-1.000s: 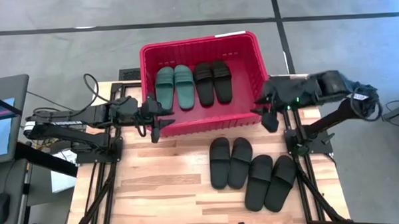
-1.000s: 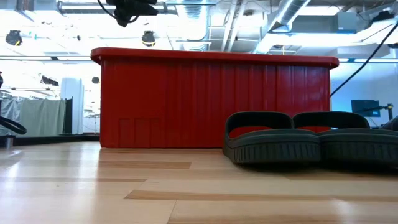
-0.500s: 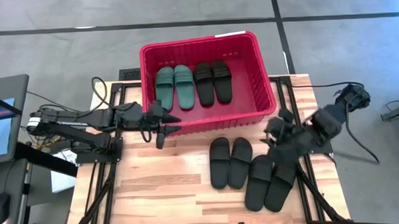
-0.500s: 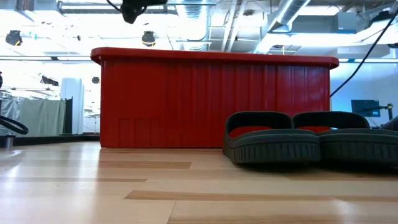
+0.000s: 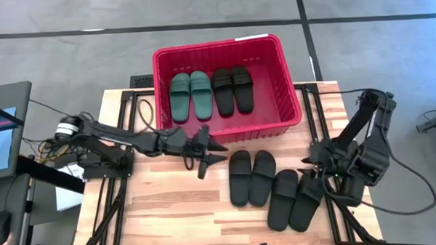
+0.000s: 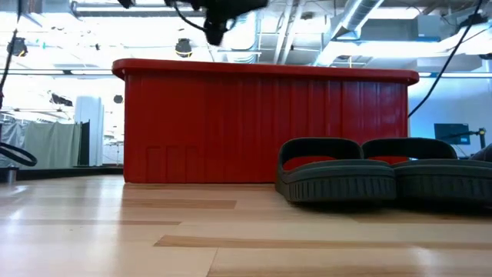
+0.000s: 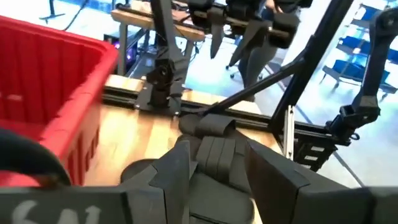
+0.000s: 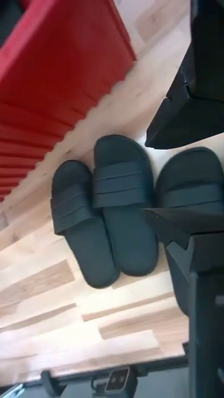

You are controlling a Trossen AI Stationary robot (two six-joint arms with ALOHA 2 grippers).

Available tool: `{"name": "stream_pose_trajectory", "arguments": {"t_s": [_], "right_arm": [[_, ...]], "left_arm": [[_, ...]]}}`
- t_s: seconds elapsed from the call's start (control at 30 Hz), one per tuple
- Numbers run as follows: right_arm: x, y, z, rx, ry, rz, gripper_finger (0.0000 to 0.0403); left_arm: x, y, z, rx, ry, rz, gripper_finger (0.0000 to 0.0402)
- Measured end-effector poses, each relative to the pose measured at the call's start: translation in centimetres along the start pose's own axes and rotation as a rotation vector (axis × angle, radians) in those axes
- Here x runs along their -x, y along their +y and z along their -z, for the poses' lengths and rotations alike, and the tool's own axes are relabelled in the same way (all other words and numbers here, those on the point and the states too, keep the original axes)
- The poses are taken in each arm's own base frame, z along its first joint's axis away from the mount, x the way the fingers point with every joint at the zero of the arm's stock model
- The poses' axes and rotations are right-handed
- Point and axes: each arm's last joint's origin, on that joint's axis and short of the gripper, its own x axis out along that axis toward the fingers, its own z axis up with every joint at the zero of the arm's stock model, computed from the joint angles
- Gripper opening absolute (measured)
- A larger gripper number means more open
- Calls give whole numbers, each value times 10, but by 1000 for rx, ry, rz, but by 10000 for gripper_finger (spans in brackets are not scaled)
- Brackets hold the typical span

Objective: Pick and place slides into bin
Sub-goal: Put the black slipper into the red container

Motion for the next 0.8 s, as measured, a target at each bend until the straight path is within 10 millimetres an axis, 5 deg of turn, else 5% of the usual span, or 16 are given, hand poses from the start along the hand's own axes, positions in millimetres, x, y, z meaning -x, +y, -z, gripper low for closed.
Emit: {"name": "stream_pose_trajectory", "arguments": {"t_s": [0.17,0.43,0.8], "right_arm": [[1,-3,21,-21,-12,18,154],[5,-4,45,-63,-5,-16,154],[-4,13,77,29,103,33,154]], "left_arm": [[-33,-5,15,-19,35,41,141],[-82,-21,5,-60,122,101,141],[-75,-23,1,-61,378,2,141]]}}
